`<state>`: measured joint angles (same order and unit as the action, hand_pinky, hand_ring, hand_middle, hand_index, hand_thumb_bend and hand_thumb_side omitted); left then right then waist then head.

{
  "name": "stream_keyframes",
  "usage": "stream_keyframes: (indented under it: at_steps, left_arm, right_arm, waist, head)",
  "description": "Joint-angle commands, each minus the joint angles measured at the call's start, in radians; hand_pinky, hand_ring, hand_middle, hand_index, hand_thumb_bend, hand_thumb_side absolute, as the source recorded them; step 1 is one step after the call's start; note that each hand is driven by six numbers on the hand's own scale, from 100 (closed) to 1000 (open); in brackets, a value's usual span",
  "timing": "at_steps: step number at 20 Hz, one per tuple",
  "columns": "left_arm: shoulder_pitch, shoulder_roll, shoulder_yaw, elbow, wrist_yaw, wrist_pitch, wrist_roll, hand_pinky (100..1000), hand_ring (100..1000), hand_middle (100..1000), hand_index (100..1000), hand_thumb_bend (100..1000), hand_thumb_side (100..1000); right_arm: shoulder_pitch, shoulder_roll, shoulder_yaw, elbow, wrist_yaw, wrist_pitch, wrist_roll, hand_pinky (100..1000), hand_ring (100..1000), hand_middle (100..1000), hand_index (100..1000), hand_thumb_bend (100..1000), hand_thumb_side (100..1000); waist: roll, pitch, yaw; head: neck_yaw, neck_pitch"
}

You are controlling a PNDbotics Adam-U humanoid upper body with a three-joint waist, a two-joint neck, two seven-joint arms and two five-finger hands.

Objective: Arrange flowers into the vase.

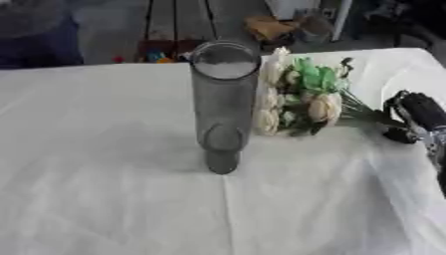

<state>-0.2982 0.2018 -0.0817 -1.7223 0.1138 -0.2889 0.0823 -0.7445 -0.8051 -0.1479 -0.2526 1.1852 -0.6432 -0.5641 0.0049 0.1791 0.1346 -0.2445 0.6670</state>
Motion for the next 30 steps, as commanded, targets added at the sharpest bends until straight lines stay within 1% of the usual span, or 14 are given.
stream_keyframes:
  at_steps: [1, 5, 8, 11, 13, 14, 16, 19, 22, 30]
  left_arm:
    - [-0.006, 0.010, 0.008, -0.010, 0.003, -0.002, -0.001, 711, 931, 643, 791, 981, 777]
    - [-0.006, 0.010, 0.008, -0.010, 0.003, -0.003, -0.001, 711, 931, 643, 790, 981, 778]
    - [-0.006, 0.009, 0.009, -0.010, 0.004, -0.003, 0.000, 711, 931, 643, 790, 981, 778]
    - [-0.007, 0.009, 0.009, -0.009, 0.004, -0.003, -0.001, 711, 931, 643, 790, 981, 778]
    - [-0.007, 0.008, 0.009, -0.009, 0.003, -0.003, 0.000, 711, 931, 644, 790, 980, 778]
    - [-0.007, 0.008, 0.009, -0.009, 0.003, -0.003, 0.000, 711, 931, 644, 790, 980, 778]
    - [-0.007, 0.008, 0.009, -0.010, 0.004, -0.003, 0.000, 711, 931, 644, 790, 980, 778]
    - [-0.007, 0.006, 0.009, -0.009, 0.004, -0.003, 0.000, 711, 930, 643, 790, 979, 778]
    - [-0.007, 0.006, 0.010, -0.009, 0.004, -0.003, 0.001, 710, 930, 643, 790, 979, 778]
    - [-0.005, 0.005, 0.010, -0.009, 0.005, -0.003, 0.000, 710, 930, 643, 790, 979, 778]
  right_arm:
    - [-0.005, -0.022, 0.003, 0.004, -0.018, -0.028, -0.011, 100, 318, 268, 403, 100, 141]
    - [-0.004, -0.021, 0.007, 0.011, -0.031, -0.038, 0.002, 100, 205, 182, 381, 100, 143]
    - [-0.002, -0.020, 0.008, 0.019, -0.052, -0.043, 0.010, 100, 100, 100, 360, 100, 199]
    - [0.000, -0.019, 0.011, 0.027, -0.079, -0.047, 0.013, 100, 100, 100, 324, 100, 262]
    - [0.000, -0.020, 0.011, 0.024, -0.096, -0.050, 0.008, 100, 100, 100, 279, 100, 380]
    - [0.001, -0.020, 0.011, 0.023, -0.103, -0.053, 0.004, 100, 100, 100, 254, 100, 414]
    - [0.001, -0.021, 0.010, 0.019, -0.113, -0.058, -0.001, 100, 100, 100, 198, 100, 510]
    - [0.003, -0.019, 0.007, 0.014, -0.125, -0.069, -0.007, 100, 100, 100, 167, 100, 553]
    - [0.005, -0.021, 0.003, 0.011, -0.144, -0.079, -0.014, 100, 100, 100, 150, 100, 578]
    - [0.007, -0.023, -0.006, -0.003, -0.195, -0.098, -0.019, 100, 100, 100, 133, 100, 612]
  waist:
    - [0.000, -0.011, -0.002]
    - [-0.001, -0.011, -0.001]
    - [-0.001, -0.011, -0.001]
    - [-0.001, -0.012, 0.001]
    - [-0.001, -0.012, 0.001]
    - [-0.001, -0.013, 0.002]
    - [-0.001, -0.014, 0.002]
    - [0.000, -0.016, 0.003]
    - [0.001, -0.018, 0.004]
    - [0.002, -0.022, 0.001]
  head:
    - [-0.001, -0.002]
    - [-0.002, -0.002]
    - [-0.002, -0.003]
    - [-0.003, -0.003]
    - [-0.003, -0.003]
    - [-0.003, -0.003]
    - [-0.003, -0.004]
    - [-0.003, -0.005]
    - [-0.003, -0.006]
    - [-0.004, -0.006]
